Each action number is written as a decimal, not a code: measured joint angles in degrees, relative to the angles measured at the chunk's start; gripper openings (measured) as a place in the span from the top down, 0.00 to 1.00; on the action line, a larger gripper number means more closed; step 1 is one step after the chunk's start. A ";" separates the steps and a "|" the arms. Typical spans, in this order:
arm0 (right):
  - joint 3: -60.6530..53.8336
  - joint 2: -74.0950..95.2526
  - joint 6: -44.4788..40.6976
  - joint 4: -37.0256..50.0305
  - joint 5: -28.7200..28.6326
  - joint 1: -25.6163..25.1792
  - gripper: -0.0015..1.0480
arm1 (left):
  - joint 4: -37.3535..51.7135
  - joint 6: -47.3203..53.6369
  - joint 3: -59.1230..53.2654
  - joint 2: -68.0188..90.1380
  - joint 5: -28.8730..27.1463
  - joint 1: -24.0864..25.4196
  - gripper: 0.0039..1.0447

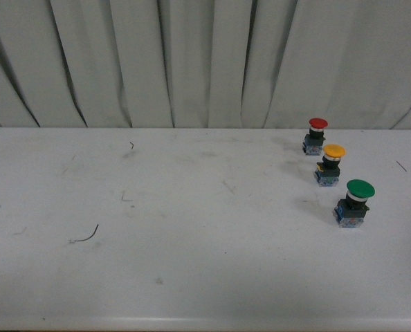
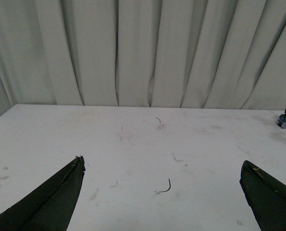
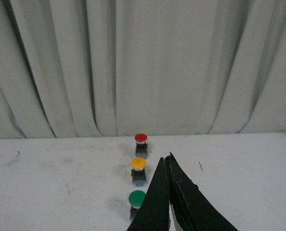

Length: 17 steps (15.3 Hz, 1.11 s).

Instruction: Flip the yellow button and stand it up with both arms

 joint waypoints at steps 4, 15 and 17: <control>-8.46 -6.60 0.09 0.70 -4.81 -4.92 0.98 | 0.02 0.00 0.00 0.00 -0.02 0.00 0.06; -16.59 -22.38 0.17 -5.38 -4.85 -4.90 0.98 | 0.02 0.00 0.00 0.00 0.00 0.00 0.06; -17.68 -24.22 0.17 -5.33 -4.85 -4.90 0.98 | 0.00 0.00 0.00 0.00 0.00 0.00 0.06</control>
